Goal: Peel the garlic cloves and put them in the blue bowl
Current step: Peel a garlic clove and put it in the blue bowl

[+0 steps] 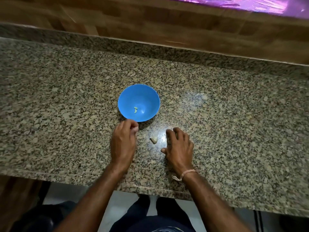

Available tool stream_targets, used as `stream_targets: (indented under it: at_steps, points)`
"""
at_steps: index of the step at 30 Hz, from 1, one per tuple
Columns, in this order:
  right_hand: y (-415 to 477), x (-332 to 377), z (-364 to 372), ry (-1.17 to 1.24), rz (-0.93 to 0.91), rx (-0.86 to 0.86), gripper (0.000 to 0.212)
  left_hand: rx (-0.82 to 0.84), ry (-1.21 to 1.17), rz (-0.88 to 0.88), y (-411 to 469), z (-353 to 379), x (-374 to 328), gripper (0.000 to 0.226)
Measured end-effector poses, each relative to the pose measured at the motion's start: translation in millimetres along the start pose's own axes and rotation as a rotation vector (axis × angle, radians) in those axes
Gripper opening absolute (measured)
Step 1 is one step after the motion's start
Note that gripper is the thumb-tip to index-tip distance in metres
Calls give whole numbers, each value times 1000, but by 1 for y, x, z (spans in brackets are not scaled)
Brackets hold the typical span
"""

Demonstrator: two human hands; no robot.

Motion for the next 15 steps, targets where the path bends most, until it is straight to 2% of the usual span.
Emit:
stream_targets:
  at_steps: [3,6,9,11,13,15]
  points:
    - [1,-1,-1,3,-17,-2,81,-52,61,24,43,11,-11,8]
    - [1,-3,-4,35,-29,-10,80,-12,132,12,66,25,-10,16]
    - [1,-6,-7,55,-49,-6,79,-42,174,48,63,22,-18,25]
    - [2,-10,-6,80,-59,-1,77,-114,114,95,45,16,-28,21]
    - [4,-14,-6,142,-68,7,73,-32,33,139,13,20,-33,20]
    - [5,-16,-5,232,-89,12,66,182,2,167,-18,34,-25,32]
Point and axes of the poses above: each hand's wrist, its own y-axis towards the middle knuckle, its own z-axis out of the palm, x = y × z, the point moved 2 cm from there along y, towards the middle knuckle, and after that the axes turned 14 degrees about -x, right-handed, at the moved point
